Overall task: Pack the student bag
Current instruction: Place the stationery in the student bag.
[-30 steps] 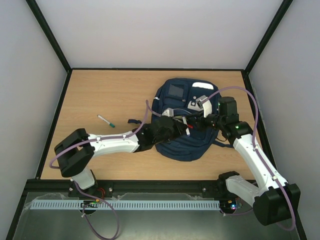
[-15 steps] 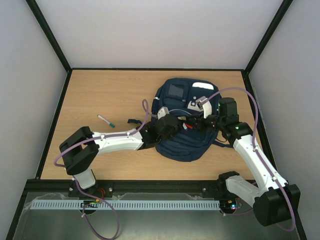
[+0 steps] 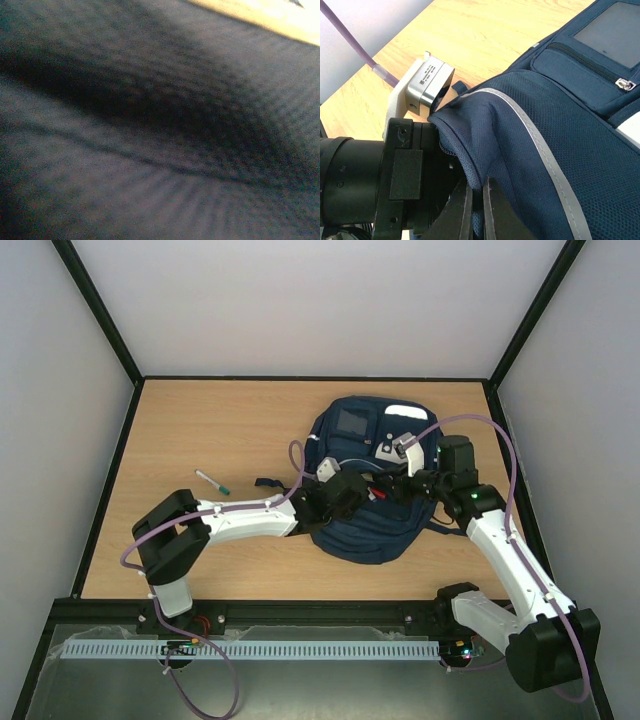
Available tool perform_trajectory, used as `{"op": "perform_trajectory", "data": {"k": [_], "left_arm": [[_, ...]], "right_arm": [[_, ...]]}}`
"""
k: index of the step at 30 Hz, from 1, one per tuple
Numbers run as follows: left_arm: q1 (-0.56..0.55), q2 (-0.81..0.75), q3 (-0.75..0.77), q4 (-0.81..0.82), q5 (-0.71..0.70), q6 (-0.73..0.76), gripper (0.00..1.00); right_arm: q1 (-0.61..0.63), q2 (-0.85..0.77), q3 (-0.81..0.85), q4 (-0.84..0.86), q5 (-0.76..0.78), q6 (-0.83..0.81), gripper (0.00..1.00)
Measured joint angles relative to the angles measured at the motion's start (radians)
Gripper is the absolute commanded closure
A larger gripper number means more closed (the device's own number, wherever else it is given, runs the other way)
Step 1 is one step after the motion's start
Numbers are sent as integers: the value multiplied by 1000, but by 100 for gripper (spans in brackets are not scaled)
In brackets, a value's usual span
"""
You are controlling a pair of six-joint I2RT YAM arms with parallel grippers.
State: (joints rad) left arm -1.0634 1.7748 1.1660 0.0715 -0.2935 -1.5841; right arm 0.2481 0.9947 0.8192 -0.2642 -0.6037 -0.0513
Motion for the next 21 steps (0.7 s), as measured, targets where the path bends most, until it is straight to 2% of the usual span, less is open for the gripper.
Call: {"op": "perform_trajectory", "data": {"k": [5, 10, 21], "left_arm": [[-3, -1, 0, -42, -19, -23, 80], [-16, -19, 0, -82, -13, -58, 85], [-13, -26, -13, -92, 26, -95, 85]], "right_arm": [[0, 0, -13, 3, -8, 0, 99], [0, 0, -14, 4, -18, 0, 99], [0, -3, -14, 7, -20, 4, 99]]}}
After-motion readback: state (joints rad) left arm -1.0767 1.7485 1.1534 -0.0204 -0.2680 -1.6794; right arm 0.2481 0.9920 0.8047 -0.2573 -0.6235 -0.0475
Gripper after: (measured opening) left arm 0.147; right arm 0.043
